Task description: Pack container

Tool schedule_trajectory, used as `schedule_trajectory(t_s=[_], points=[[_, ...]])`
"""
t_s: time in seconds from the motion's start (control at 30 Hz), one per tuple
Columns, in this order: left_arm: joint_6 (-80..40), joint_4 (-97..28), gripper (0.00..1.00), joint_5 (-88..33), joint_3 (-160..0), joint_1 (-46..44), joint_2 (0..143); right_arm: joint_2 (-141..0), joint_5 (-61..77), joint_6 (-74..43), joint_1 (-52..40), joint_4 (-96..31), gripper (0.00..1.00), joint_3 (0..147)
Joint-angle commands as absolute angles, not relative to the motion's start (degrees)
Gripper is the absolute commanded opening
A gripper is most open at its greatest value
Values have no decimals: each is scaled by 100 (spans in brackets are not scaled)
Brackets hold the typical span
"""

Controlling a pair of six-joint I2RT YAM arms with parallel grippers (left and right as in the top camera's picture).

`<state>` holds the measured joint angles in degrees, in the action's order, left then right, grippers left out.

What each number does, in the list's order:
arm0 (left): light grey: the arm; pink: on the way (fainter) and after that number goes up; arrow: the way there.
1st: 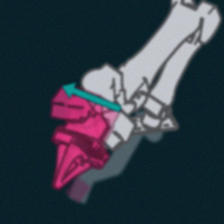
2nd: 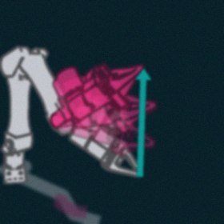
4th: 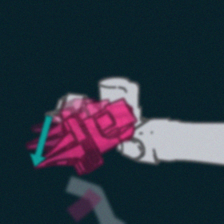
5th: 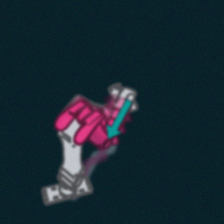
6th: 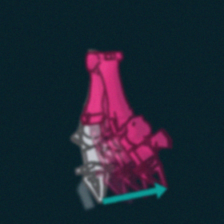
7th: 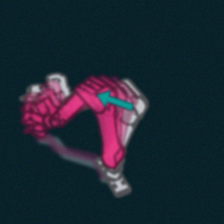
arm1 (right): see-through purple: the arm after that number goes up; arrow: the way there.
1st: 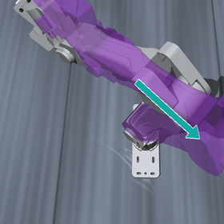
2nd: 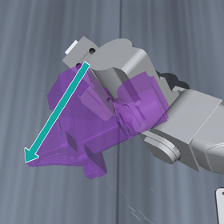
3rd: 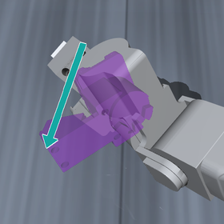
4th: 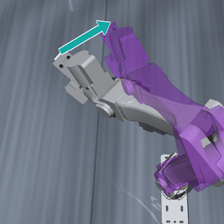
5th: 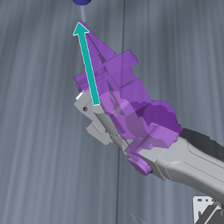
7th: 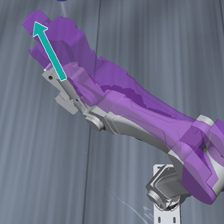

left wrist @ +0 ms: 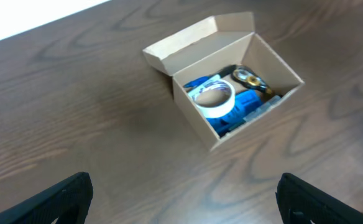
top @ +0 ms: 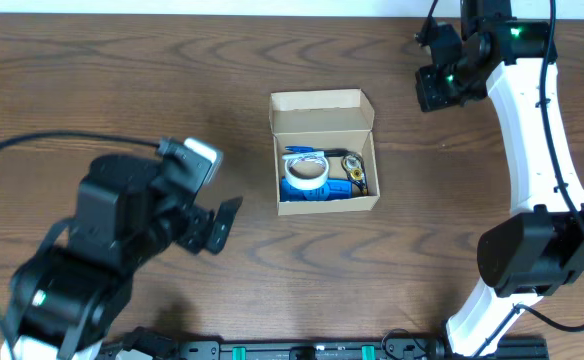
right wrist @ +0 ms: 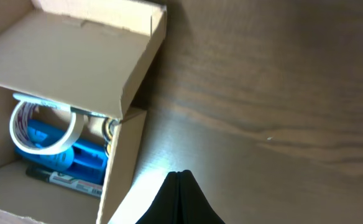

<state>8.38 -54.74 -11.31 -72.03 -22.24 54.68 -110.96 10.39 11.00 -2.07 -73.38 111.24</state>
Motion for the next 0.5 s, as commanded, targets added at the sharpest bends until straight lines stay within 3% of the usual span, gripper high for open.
schedule_trajectory(t_s=[0.0,0.23,0.3,0.47], points=[[652,-5328,95,-884,-7269,-2154,5935,-11168,1144,967,-207,-7290,2,10866],[554,-4906,100,-1813,-7596,-1194,7004,-11168,1142,965,-191,-6967,1,10302],[554,-4786,86,-2158,-7721,-880,7317,-11168,1144,963,-178,-6855,2,10189],[556,-4628,82,-2558,-8036,-515,8121,-11168,1140,814,-161,-6501,1,9911]])
